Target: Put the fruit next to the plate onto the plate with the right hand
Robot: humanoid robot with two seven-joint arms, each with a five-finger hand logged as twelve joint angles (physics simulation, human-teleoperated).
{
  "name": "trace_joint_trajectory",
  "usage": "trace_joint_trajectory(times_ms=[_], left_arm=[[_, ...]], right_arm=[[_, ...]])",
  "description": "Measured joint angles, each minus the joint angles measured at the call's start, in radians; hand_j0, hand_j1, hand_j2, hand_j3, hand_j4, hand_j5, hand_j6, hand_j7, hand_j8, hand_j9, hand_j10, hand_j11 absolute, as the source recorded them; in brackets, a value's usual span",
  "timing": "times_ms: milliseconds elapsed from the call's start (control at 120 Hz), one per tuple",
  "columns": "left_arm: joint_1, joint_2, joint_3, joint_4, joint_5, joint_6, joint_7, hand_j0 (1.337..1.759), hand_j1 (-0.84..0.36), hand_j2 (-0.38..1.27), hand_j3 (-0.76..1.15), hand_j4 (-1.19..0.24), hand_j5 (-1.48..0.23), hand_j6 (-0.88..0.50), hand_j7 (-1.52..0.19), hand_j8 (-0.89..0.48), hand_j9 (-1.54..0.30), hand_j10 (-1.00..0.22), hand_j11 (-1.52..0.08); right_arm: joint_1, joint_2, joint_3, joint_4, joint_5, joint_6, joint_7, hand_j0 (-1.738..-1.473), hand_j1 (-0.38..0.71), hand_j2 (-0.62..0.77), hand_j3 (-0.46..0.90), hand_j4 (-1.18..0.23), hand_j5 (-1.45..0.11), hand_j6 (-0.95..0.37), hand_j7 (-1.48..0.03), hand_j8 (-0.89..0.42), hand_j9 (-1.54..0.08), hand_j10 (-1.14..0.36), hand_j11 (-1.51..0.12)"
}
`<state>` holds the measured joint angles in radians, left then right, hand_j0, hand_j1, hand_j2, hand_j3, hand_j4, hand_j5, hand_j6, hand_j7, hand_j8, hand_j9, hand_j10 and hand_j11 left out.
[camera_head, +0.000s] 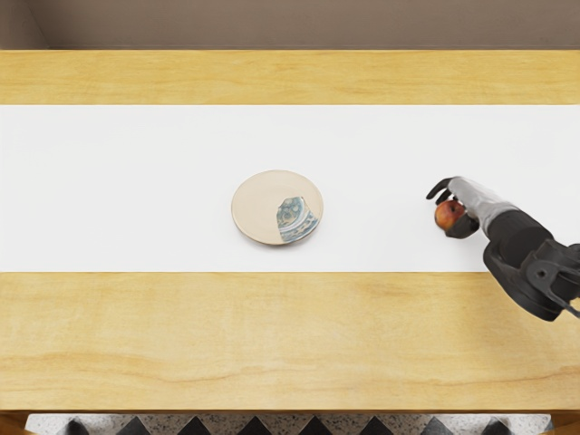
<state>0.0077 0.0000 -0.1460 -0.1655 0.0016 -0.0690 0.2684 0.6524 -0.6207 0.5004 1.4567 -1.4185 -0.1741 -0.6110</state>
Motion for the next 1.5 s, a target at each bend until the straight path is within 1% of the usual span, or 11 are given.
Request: trace_joint_trajectory(times_ms=[75,267,450,467,600,617,633,842,950,1167,1500], left_arm=[[0.0,0.0,0.0,0.0,0.0,0.0,0.0,1.658,0.34,0.0,0.0,-0.01,-0.01,-0.01,-0.01,-0.01,-0.01,-0.01,-0.01],[0.0,0.0,0.0,0.0,0.0,0.0,0.0,1.658,0.34,0.0,0.0,-0.01,-0.01,-0.01,-0.01,-0.01,-0.01,-0.01,-0.01],[0.0,0.0,0.0,0.0,0.0,0.0,0.0,1.658,0.34,0.0,0.0,-0.01,-0.01,-0.01,-0.01,-0.01,-0.01,-0.01,-0.01],[0.0,0.0,0.0,0.0,0.0,0.0,0.0,1.658,0.34,0.0,0.0,-0.01,-0.01,-0.01,-0.01,-0.01,-0.01,-0.01,-0.01],[0.0,0.0,0.0,0.0,0.0,0.0,0.0,1.658,0.34,0.0,0.0,-0.01,-0.01,-0.01,-0.01,-0.01,-0.01,-0.01,-0.01],[0.0,0.0,0.0,0.0,0.0,0.0,0.0,1.658,0.34,0.0,0.0,-0.01,-0.01,-0.01,-0.01,-0.01,-0.01,-0.01,-0.01],[0.0,0.0,0.0,0.0,0.0,0.0,0.0,1.658,0.34,0.0,0.0,-0.01,-0.01,-0.01,-0.01,-0.01,-0.01,-0.01,-0.01],[0.0,0.0,0.0,0.0,0.0,0.0,0.0,1.658,0.34,0.0,0.0,-0.01,-0.01,-0.01,-0.01,-0.01,-0.01,-0.01,-0.01],[0.0,0.0,0.0,0.0,0.0,0.0,0.0,1.658,0.34,0.0,0.0,-0.01,-0.01,-0.01,-0.01,-0.01,-0.01,-0.01,-0.01],[0.0,0.0,0.0,0.0,0.0,0.0,0.0,1.658,0.34,0.0,0.0,-0.01,-0.01,-0.01,-0.01,-0.01,-0.01,-0.01,-0.01],[0.0,0.0,0.0,0.0,0.0,0.0,0.0,1.658,0.34,0.0,0.0,-0.01,-0.01,-0.01,-0.01,-0.01,-0.01,-0.01,-0.01]], right_arm=[[0.001,0.001,-0.002,-0.001,0.002,-0.001,0.0,-1.657,0.25,-0.07,0.0,-0.47,-0.6,-0.47,-0.6,-0.42,-0.61,-0.47,-0.61],[0.003,0.002,-0.002,-0.001,0.005,-0.002,0.0,-1.654,0.28,0.03,0.0,-0.57,-0.74,-0.5,-0.74,-0.39,-0.75,-0.57,-0.75],[0.003,0.0,-0.002,0.002,0.008,-0.002,0.0,-1.653,0.28,0.19,0.0,-0.67,-0.86,-0.54,-0.86,-0.43,-0.87,-0.61,-0.88],[0.003,0.0,-0.002,0.003,0.008,-0.002,0.0,-1.653,0.28,0.21,-0.04,-0.68,-0.87,-0.54,-0.87,-0.43,-0.88,-0.61,-0.89],[0.003,0.0,-0.001,0.003,0.009,-0.002,0.0,-1.657,0.29,0.27,-0.1,-0.73,-0.94,-0.53,-0.94,-0.4,-0.96,-0.59,-0.96],[0.003,0.0,0.001,0.003,0.009,-0.002,0.0,-1.656,0.29,0.28,-0.01,-0.73,-0.94,-0.53,-0.95,-0.42,-0.96,-0.6,-0.97],[0.005,-0.001,0.002,0.004,0.01,-0.002,0.0,-1.655,0.28,0.29,0.0,-0.74,-0.95,-0.54,-0.95,-0.43,-0.97,-0.61,-0.98],[0.101,-0.003,0.006,0.029,0.044,0.001,0.0,-1.656,0.26,0.47,0.0,-0.75,-1.02,-0.61,-0.99,-0.49,-1.03,-0.68,-1.03],[0.167,0.003,0.001,0.054,0.092,0.004,0.0,-1.656,0.26,0.47,0.0,-0.75,-1.05,-0.6,-1.0,-0.47,-1.05,-0.66,-1.05],[0.253,0.118,-0.005,0.069,0.123,0.01,0.0,-1.657,0.24,0.44,0.0,-0.74,-1.08,-0.61,-1.01,-0.47,-1.07,-0.66,-1.08],[0.289,0.313,-0.027,0.061,0.129,0.011,0.0,-1.658,0.27,0.47,0.0,-0.73,-1.11,-0.58,-1.02,-0.43,-1.08,-0.64,-1.08]])
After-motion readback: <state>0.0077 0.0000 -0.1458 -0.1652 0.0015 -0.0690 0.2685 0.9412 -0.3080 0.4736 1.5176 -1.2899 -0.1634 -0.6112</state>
